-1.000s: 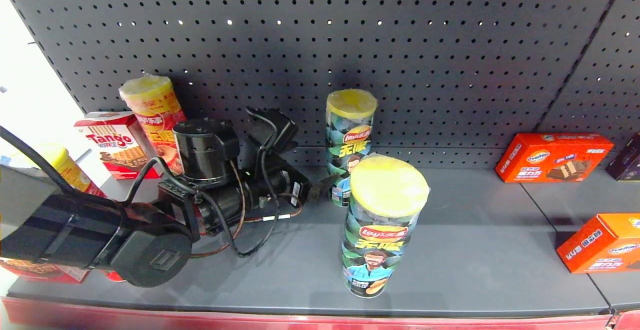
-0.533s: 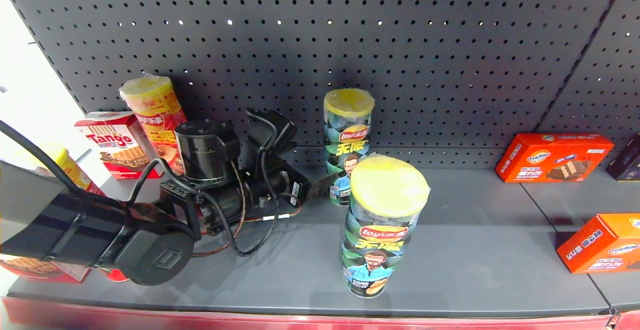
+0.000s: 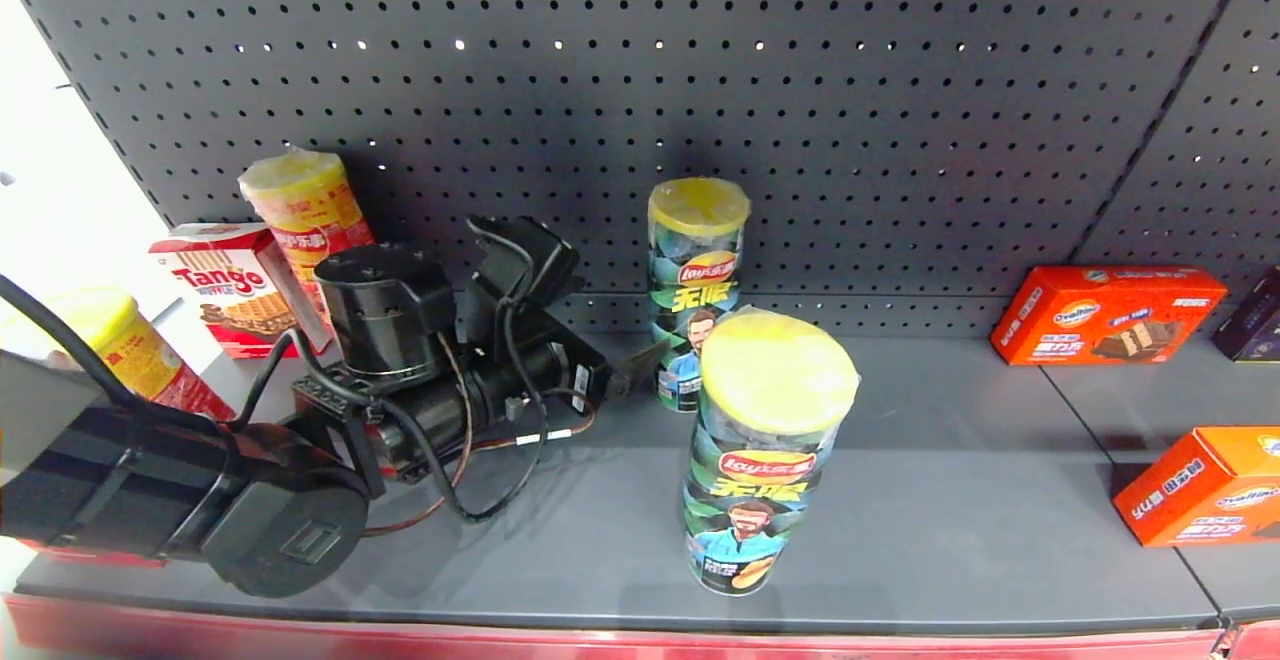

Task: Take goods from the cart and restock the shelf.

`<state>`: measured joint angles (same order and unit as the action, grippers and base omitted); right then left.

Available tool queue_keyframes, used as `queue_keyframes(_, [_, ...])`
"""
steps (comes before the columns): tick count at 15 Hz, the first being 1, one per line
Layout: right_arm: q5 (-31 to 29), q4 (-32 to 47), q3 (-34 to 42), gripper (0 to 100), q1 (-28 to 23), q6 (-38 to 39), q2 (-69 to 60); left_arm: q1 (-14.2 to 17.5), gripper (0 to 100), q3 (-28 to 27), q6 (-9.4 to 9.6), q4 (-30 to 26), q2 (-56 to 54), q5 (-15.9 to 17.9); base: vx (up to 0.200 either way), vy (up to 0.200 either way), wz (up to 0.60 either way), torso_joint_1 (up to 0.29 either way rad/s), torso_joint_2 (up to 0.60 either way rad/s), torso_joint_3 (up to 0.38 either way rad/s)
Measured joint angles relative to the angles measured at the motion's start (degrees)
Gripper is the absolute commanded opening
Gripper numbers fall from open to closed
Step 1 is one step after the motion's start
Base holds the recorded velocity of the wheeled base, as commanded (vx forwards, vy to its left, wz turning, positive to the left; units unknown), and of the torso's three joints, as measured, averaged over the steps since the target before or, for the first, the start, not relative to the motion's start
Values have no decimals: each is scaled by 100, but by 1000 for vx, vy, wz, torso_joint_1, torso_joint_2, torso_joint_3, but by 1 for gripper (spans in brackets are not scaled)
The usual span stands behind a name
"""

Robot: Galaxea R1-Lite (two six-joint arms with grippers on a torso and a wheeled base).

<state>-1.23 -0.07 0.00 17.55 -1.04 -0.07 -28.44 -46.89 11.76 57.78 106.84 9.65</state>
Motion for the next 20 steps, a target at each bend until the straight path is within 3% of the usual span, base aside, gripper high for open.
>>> queue_keyframes(8, [1,0,0,100,2,0,0,227,100,210,11,33,-41,-356,0,0,0,0,0,0])
queue_keyframes(20, [1,0,0,100,-2,0,0,168,100,-199,11,-45,273,-358,0,0,0,0,0,0])
